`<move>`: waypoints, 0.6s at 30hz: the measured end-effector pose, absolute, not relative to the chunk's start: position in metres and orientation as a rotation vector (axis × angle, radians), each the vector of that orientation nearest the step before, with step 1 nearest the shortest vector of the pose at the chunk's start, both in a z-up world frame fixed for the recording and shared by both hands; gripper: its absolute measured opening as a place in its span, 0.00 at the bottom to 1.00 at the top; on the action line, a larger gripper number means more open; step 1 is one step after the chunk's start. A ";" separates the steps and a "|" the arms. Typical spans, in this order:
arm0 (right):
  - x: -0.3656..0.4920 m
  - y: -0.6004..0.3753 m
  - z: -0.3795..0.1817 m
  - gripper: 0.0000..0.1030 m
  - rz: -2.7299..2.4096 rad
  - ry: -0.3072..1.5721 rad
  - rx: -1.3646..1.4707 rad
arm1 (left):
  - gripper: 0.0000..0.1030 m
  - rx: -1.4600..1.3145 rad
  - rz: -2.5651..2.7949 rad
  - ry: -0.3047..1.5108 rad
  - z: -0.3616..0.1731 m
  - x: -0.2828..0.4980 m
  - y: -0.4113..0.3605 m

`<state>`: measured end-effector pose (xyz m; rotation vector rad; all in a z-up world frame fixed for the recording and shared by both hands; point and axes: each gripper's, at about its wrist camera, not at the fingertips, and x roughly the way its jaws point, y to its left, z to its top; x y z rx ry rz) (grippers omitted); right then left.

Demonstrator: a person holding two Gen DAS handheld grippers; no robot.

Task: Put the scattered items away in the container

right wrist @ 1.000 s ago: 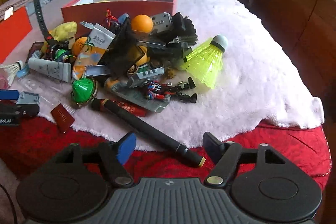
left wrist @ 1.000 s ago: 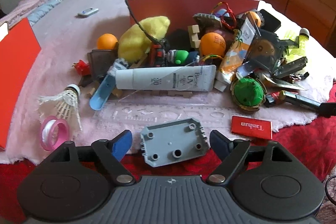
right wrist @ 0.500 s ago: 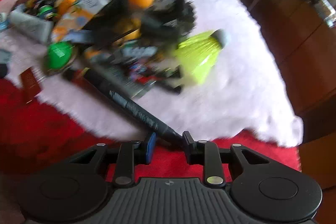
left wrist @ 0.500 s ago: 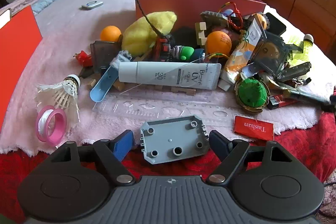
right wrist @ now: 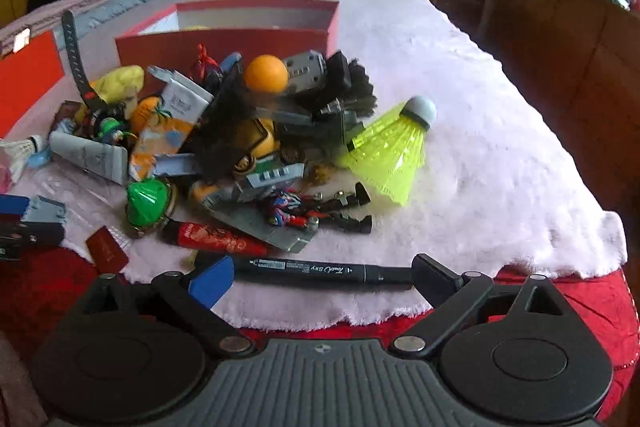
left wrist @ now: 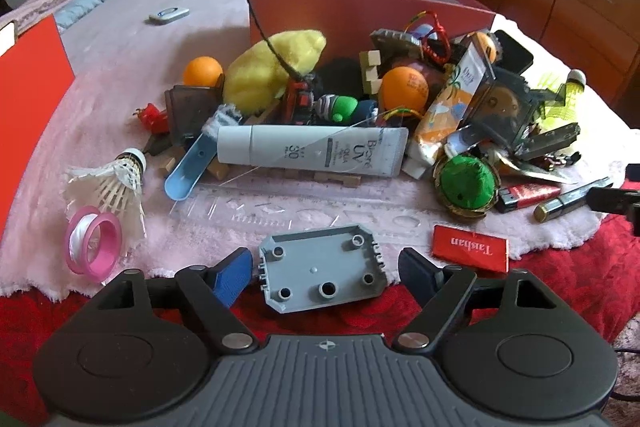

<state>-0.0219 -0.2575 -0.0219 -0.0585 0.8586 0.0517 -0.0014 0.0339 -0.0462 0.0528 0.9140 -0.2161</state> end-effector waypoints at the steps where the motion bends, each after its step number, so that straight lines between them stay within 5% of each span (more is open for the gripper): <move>1: -0.019 -0.257 -0.024 0.94 0.037 0.865 -0.045 | 0.79 0.058 -0.215 0.915 -0.046 -0.002 0.033; 18: -0.006 -0.246 -0.045 1.00 0.030 0.868 0.017 | 0.85 0.071 -0.180 0.939 -0.055 0.002 0.031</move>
